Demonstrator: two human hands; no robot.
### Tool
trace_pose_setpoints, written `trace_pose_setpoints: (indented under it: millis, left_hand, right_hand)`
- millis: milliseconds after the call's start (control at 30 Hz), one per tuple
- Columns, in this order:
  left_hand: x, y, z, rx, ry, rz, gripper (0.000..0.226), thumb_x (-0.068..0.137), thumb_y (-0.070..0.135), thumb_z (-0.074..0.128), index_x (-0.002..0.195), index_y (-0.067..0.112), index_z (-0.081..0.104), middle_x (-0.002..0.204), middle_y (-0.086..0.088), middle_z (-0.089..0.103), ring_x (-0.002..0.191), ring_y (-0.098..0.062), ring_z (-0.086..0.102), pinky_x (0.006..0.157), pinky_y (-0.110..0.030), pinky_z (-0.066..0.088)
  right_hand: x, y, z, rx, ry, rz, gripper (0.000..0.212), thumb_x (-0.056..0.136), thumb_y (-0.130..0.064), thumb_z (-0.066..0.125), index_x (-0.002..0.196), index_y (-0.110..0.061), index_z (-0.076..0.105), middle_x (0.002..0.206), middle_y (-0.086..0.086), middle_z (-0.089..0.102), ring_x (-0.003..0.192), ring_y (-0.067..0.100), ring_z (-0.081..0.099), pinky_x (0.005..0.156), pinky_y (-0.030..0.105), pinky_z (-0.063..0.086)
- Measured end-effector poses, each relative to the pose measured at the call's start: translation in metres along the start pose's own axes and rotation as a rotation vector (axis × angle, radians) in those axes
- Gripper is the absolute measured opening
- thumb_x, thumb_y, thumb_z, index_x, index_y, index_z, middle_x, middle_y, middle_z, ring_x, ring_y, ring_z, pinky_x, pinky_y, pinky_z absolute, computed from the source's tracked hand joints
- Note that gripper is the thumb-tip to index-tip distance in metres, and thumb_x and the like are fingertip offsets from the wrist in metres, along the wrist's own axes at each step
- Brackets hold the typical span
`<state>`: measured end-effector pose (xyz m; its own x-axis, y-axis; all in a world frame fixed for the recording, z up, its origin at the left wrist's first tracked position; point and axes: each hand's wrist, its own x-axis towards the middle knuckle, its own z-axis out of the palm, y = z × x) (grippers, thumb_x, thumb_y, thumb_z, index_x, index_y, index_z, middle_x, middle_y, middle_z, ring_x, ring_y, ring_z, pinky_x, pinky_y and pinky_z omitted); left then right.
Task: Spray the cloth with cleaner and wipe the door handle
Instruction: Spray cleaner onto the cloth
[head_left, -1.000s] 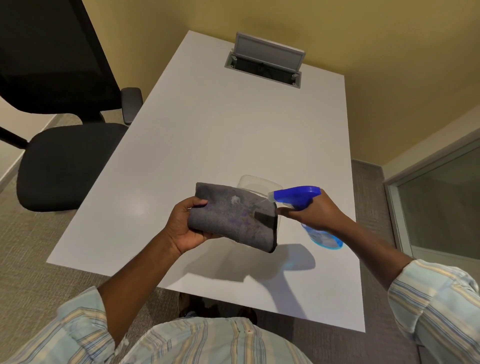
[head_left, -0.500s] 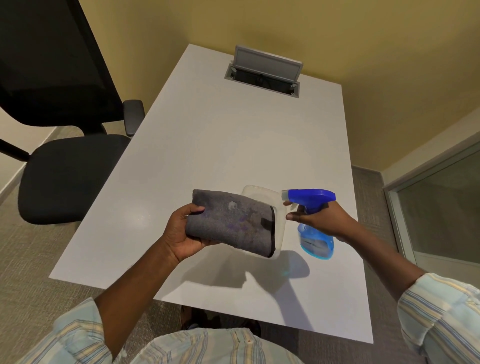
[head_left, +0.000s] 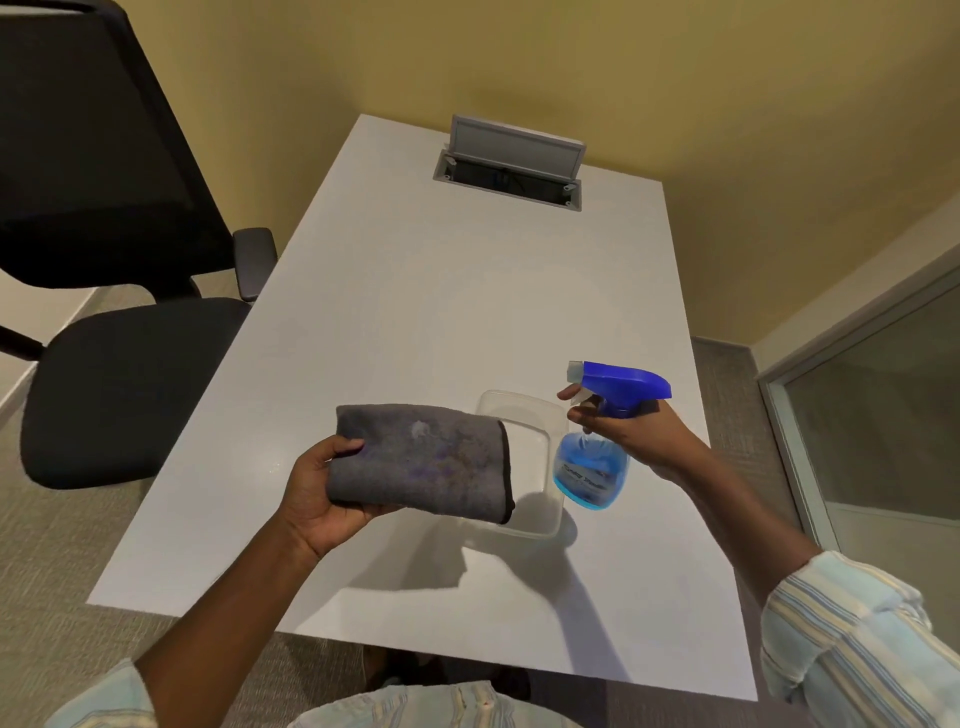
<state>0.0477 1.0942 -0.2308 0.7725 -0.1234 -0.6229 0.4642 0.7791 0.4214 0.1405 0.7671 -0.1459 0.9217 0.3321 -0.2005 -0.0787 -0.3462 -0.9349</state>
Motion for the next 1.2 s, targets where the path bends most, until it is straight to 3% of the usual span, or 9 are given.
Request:
trace_pose_setpoints:
  millis: [100, 500, 633, 767, 900, 1033, 1133, 1200]
  left_hand:
    - [-0.001, 0.000, -0.002, -0.006, 0.015, -0.009, 0.047, 0.074, 0.018, 0.058, 0.121, 0.013, 0.055, 0.115, -0.020, 0.062, 0.098, -0.039, 0.064, 0.068, -0.052, 0.061]
    - [-0.004, -0.001, -0.006, -0.050, 0.050, -0.049, 0.050, 0.076, 0.018, 0.057, 0.124, 0.010, 0.052, 0.117, -0.023, 0.062, 0.098, -0.042, 0.063, 0.070, -0.055, 0.060]
    - [-0.004, 0.000, -0.009, -0.057, 0.072, -0.049, 0.048, 0.075, 0.019, 0.057, 0.122, 0.010, 0.053, 0.116, -0.022, 0.062, 0.097, -0.042, 0.063, 0.066, -0.053, 0.060]
    - [-0.003, 0.003, -0.011, -0.051, 0.104, -0.052, 0.049, 0.075, 0.018, 0.057, 0.124, 0.010, 0.053, 0.119, -0.021, 0.060, 0.100, -0.041, 0.061, 0.068, -0.052, 0.060]
    - [-0.002, 0.008, -0.012, -0.055, 0.132, -0.042, 0.049, 0.075, 0.018, 0.058, 0.123, 0.011, 0.053, 0.119, -0.021, 0.059, 0.100, -0.042, 0.061, 0.065, -0.052, 0.060]
    - [0.000, 0.011, -0.015, -0.063, 0.154, -0.038, 0.047, 0.074, 0.018, 0.059, 0.120, 0.011, 0.055, 0.117, -0.021, 0.061, 0.100, -0.042, 0.061, 0.064, -0.051, 0.060]
    - [0.002, 0.013, -0.017, -0.061, 0.164, -0.041, 0.051, 0.074, 0.018, 0.059, 0.124, 0.011, 0.052, 0.119, -0.022, 0.059, 0.101, -0.042, 0.061, 0.066, -0.052, 0.060]
    - [0.002, 0.013, -0.017, -0.059, 0.166, -0.046, 0.051, 0.075, 0.018, 0.058, 0.125, 0.011, 0.051, 0.120, -0.021, 0.059, 0.100, -0.042, 0.061, 0.066, -0.052, 0.060]
  right_hand:
    - [0.011, 0.002, 0.007, 0.032, -0.010, 0.002, 0.016, 0.084, -0.007, 0.068, 0.094, -0.019, 0.068, 0.097, -0.005, 0.073, 0.088, 0.016, 0.069, 0.076, 0.029, 0.058]
    - [0.057, 0.026, 0.029, 0.122, -0.066, -0.011, 0.019, 0.088, -0.006, 0.065, 0.099, -0.021, 0.067, 0.099, -0.008, 0.073, 0.096, 0.013, 0.069, 0.073, 0.022, 0.056]
    - [0.071, 0.036, 0.034, 0.098, -0.114, 0.019, 0.020, 0.085, -0.009, 0.070, 0.097, -0.025, 0.069, 0.103, -0.002, 0.073, 0.101, 0.021, 0.067, 0.078, 0.029, 0.058]
    - [0.086, 0.051, 0.037, 0.034, -0.101, 0.126, 0.034, 0.079, -0.009, 0.075, 0.110, -0.009, 0.062, 0.111, 0.025, 0.064, 0.103, 0.042, 0.060, 0.079, 0.043, 0.055]
    - [0.096, 0.057, 0.040, -0.028, -0.180, 0.124, 0.034, 0.078, -0.010, 0.076, 0.110, -0.008, 0.064, 0.111, 0.025, 0.064, 0.104, 0.044, 0.058, 0.081, 0.044, 0.055]
    - [0.100, 0.054, 0.043, -0.005, -0.194, 0.110, 0.023, 0.072, -0.022, 0.079, 0.093, -0.031, 0.072, 0.100, 0.005, 0.072, 0.096, 0.031, 0.064, 0.072, 0.027, 0.056]
    - [0.102, 0.053, 0.044, 0.032, -0.221, 0.105, 0.025, 0.067, -0.029, 0.080, 0.089, -0.038, 0.074, 0.092, -0.012, 0.073, 0.089, 0.010, 0.068, 0.066, 0.018, 0.054]
    - [0.105, 0.054, 0.043, 0.060, -0.224, 0.113, 0.026, 0.067, -0.027, 0.080, 0.089, -0.038, 0.074, 0.092, -0.013, 0.073, 0.088, 0.007, 0.068, 0.065, 0.017, 0.053]
